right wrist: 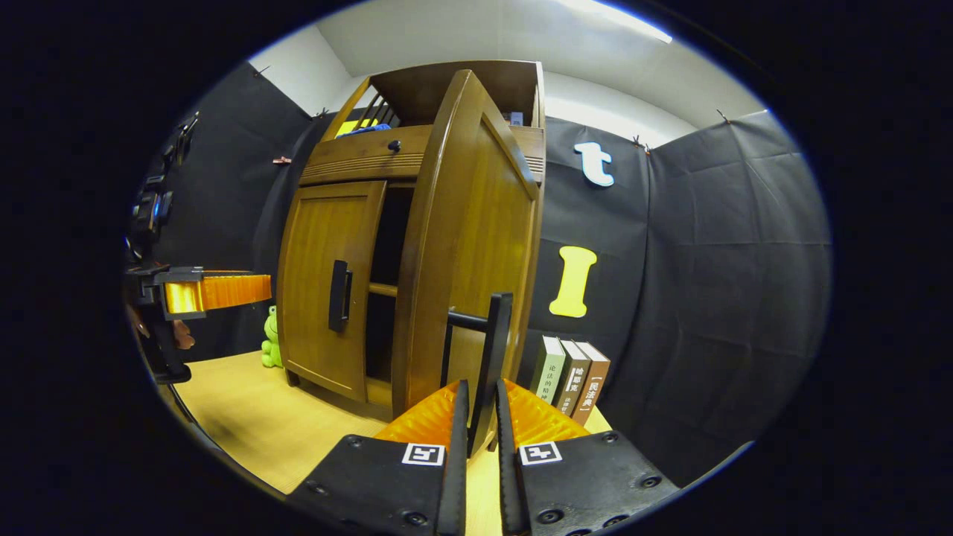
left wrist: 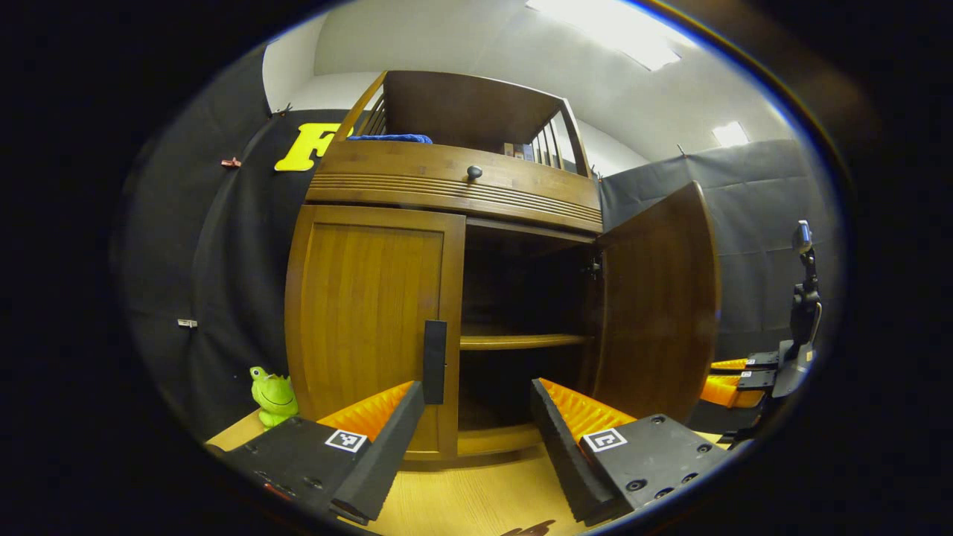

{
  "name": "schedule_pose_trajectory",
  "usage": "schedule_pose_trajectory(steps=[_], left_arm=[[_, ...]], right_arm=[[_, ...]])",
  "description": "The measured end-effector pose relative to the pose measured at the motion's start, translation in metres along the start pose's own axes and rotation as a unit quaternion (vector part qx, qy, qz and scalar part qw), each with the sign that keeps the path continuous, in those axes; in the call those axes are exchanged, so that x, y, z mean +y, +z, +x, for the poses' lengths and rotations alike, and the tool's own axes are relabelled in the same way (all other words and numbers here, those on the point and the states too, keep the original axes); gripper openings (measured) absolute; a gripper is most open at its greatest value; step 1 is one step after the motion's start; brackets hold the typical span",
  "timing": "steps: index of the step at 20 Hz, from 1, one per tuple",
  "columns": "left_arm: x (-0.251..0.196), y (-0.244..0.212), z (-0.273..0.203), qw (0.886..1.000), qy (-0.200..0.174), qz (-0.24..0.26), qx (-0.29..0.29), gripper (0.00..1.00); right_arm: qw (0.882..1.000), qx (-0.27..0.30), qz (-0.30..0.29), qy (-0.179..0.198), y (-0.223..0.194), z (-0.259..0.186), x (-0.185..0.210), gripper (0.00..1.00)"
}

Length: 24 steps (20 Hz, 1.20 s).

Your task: Open the right door of the double-door shoe cabinet with the right hand, and open the left door with the left hand.

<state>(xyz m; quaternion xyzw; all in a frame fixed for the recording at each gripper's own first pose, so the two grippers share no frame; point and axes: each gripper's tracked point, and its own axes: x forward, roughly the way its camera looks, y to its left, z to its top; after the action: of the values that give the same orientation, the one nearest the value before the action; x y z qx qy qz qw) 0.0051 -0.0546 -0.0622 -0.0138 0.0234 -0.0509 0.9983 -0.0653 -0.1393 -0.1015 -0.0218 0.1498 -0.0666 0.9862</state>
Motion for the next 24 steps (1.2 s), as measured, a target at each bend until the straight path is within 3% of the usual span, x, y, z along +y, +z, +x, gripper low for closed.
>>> schedule_pose_trajectory(steps=[4,5,6,7,14,20,21,24], left_arm=[[-0.002,-0.001,0.016,1.000,0.009,-0.004,0.000,0.90],[-0.002,-0.001,0.021,1.000,0.012,-0.005,-0.002,0.89],[-0.002,-0.001,0.025,1.000,0.014,-0.006,-0.003,0.88],[-0.003,-0.001,0.030,1.000,0.015,-0.006,-0.006,0.88],[0.011,-0.019,0.072,0.999,0.039,0.013,0.002,0.92],[0.038,-0.014,0.104,0.996,0.084,0.011,-0.019,0.88],[0.041,-0.013,0.108,0.996,0.085,0.005,-0.018,0.89],[0.048,-0.010,0.120,0.996,0.086,-0.015,-0.022,0.89]], right_arm=[[1.000,-0.003,0.021,-0.012,0.000,-0.008,-0.025,0.22],[1.000,-0.003,0.021,-0.020,-0.002,-0.010,-0.034,0.27],[0.999,-0.003,0.022,-0.027,-0.003,-0.011,-0.042,0.18],[0.999,-0.004,0.024,-0.031,-0.003,-0.014,-0.049,0.16],[0.996,-0.019,0.023,-0.080,-0.002,-0.031,-0.093,0.15],[0.997,-0.040,0.028,-0.056,0.003,-0.052,-0.090,0.15],[0.997,-0.050,0.025,-0.058,0.009,-0.057,-0.092,0.17],[0.995,-0.077,0.030,-0.061,0.019,-0.067,-0.100,0.35]])
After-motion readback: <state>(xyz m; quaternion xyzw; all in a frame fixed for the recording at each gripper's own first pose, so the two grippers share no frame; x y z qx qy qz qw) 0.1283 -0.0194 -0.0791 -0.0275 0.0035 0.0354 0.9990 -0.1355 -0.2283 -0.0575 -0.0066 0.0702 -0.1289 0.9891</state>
